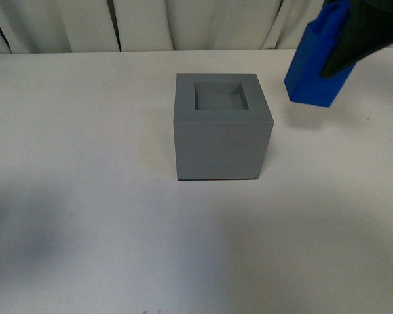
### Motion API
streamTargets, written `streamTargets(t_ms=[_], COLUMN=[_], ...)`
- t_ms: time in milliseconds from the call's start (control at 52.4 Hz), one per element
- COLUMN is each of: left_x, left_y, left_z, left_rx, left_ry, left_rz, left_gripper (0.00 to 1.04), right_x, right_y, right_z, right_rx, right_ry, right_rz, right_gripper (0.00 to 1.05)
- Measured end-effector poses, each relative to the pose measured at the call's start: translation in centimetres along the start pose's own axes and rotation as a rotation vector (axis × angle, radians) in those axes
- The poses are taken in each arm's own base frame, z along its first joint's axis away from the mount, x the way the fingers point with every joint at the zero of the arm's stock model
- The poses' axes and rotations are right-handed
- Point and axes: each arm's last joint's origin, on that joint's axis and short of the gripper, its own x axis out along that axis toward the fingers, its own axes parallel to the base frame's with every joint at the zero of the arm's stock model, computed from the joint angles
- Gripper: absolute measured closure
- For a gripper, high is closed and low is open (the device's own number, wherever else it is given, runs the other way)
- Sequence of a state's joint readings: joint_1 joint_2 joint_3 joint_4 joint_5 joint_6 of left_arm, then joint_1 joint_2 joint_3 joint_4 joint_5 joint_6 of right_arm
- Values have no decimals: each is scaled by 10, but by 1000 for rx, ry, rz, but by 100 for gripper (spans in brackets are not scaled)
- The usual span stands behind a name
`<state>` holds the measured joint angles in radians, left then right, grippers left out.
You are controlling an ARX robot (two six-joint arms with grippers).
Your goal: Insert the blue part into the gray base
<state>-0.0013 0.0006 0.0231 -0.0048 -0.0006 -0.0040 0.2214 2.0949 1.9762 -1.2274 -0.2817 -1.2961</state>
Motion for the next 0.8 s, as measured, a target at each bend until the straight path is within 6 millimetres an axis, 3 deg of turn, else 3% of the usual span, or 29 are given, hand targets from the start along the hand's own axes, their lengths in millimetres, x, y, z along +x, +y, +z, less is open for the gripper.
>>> streamTargets(t_ms=[325, 802], left_x=[0, 0], left_y=[0, 0], left_z=[0, 0], left_rx=[0, 0], left_ry=[0, 0], left_rz=[0, 0], left_gripper=[6, 6], right_x=[-13, 7], right_y=[9, 31], right_z=[39, 82], right_rx=[-55, -122], right_ry=[-58, -68], right_rz=[11, 46], right_gripper=[57, 57])
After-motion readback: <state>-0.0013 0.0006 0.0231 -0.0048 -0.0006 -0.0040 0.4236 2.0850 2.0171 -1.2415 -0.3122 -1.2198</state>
